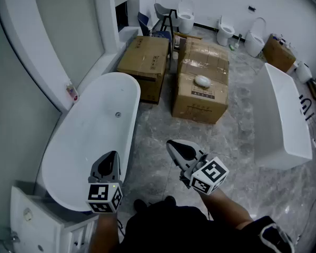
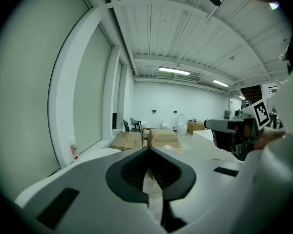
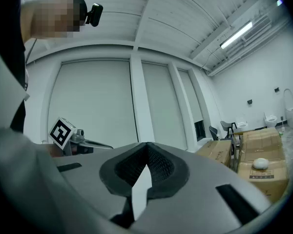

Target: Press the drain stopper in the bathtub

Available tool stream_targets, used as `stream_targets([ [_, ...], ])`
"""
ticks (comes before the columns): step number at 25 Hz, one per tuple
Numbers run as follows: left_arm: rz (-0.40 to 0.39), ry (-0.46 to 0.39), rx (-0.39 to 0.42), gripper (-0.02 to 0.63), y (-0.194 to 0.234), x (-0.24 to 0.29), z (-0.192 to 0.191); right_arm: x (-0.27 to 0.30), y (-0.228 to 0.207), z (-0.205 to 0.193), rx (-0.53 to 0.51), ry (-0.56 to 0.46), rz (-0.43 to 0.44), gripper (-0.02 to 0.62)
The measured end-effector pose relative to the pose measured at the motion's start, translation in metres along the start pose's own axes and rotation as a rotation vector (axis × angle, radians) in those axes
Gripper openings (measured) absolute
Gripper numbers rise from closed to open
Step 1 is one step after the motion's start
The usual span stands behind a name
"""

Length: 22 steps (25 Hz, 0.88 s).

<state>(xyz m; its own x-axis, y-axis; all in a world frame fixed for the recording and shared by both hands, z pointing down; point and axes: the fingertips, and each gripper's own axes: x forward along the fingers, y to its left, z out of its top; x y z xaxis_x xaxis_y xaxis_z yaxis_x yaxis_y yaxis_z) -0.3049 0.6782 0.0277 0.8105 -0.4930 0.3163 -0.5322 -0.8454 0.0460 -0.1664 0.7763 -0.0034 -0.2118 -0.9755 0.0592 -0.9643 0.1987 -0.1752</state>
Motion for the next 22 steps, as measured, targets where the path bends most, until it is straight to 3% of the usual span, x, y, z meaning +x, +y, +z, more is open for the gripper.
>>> stream_targets([
  [6, 0.003, 0.003, 0.011, 0.012, -0.025, 0.018, 0.004, -0.016, -0.026, 0.003, 0.035, -0.014, 0.014, 0.011],
  [11, -0.008, 0.004, 0.019, 0.012, -0.053, 0.032, 0.008, -0.036, -0.045, 0.006, -0.016, -0.008, 0.002, 0.011],
  [16, -0.022, 0.003, 0.014, 0.012, -0.085, 0.048, 0.005, -0.060, -0.069, 0.007, 0.027, -0.020, 0.003, 0.012],
  [22, -0.012, 0.019, -0.008, 0.012, -0.088, 0.070, 0.002, -0.066, -0.097, 0.001, 0.071, -0.004, 0.000, 0.012],
])
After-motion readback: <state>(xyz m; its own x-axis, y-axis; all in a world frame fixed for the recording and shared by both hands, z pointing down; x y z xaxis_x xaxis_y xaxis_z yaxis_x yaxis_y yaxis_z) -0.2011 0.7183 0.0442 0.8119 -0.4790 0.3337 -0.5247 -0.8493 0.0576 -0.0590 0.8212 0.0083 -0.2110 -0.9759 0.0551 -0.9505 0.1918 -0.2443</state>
